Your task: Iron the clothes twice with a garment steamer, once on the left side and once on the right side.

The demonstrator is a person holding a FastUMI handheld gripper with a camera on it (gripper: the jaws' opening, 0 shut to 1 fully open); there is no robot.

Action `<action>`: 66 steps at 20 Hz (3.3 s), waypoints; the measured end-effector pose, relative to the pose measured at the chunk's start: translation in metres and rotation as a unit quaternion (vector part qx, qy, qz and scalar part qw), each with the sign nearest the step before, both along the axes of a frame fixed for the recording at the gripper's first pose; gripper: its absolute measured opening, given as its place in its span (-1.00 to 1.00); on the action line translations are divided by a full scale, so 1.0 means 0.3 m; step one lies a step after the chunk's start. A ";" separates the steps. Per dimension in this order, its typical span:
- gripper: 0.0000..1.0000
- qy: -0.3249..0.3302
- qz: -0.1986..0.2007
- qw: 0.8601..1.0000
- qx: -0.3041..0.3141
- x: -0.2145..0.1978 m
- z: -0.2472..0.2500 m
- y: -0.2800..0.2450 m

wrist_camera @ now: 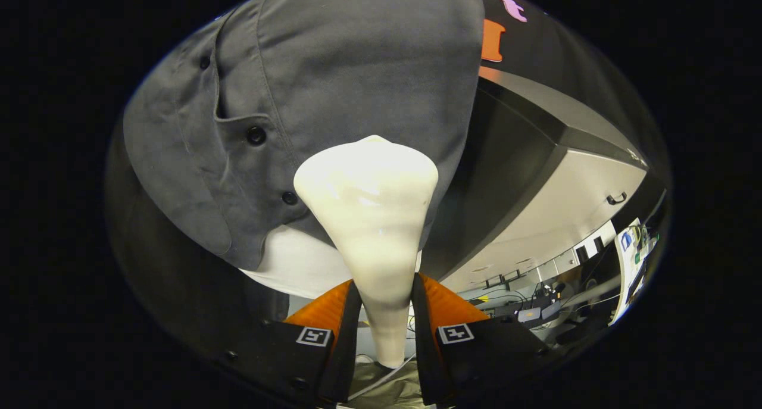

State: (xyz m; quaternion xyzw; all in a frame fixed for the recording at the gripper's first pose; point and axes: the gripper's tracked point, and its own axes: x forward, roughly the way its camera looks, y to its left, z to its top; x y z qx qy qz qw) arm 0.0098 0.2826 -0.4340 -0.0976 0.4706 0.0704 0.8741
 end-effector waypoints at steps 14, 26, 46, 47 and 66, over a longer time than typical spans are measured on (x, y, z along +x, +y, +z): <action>0.02 -0.081 0.006 0.997 0.020 0.027 0.392 0.088; 0.02 -0.161 0.065 0.983 0.051 0.041 0.739 0.409; 0.02 -0.184 0.126 0.975 0.026 0.089 0.754 0.706; 0.02 -0.181 0.126 0.975 0.022 0.082 0.736 0.708; 0.02 -0.130 0.141 0.981 -0.027 -0.031 0.415 0.684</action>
